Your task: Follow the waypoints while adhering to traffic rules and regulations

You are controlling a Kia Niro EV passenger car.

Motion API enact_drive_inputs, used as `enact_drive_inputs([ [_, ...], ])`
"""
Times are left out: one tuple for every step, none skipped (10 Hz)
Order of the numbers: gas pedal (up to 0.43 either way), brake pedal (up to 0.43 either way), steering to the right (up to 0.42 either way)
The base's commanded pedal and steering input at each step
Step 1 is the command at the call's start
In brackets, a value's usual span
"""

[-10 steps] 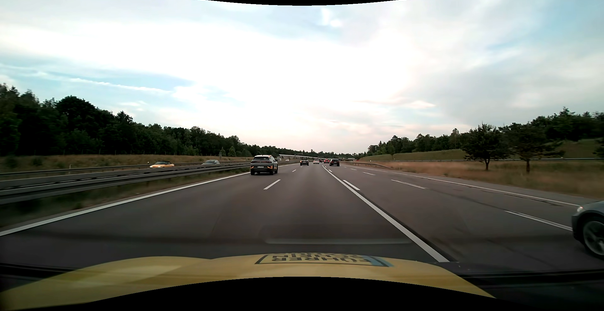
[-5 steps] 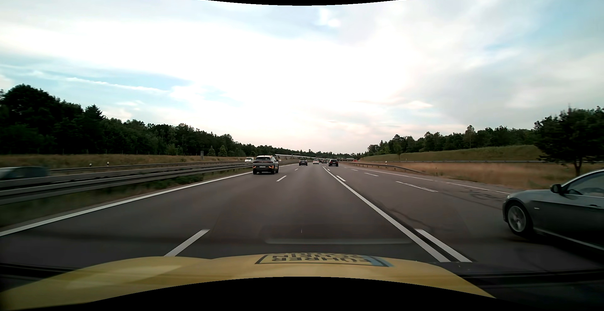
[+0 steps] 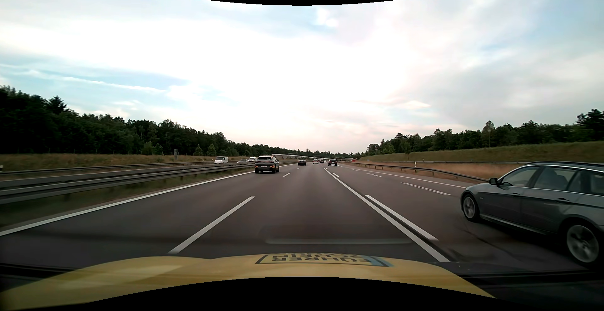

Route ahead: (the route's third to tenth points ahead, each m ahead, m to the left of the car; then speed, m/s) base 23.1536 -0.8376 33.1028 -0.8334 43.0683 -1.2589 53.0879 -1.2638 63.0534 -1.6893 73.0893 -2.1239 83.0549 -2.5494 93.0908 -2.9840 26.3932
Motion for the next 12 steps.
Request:
enact_drive_inputs([
  [0.0, 0.0, 0.004],
  [0.0, 0.0, 0.003],
  [0.0, 0.0, 0.003],
  [0.0, 0.0, 0.003],
  [0.0, 0.0, 0.003],
  [0.0, 0.0, 0.003],
  [0.0, 0.0, 0.003],
  [0.0, 0.0, 0.003],
  [0.0, 0.0, 0.003],
  [0.0, 0.0, 0.003],
  [0.0, 0.0, 0.003],
  [0.0, 0.012, 0.003],
])
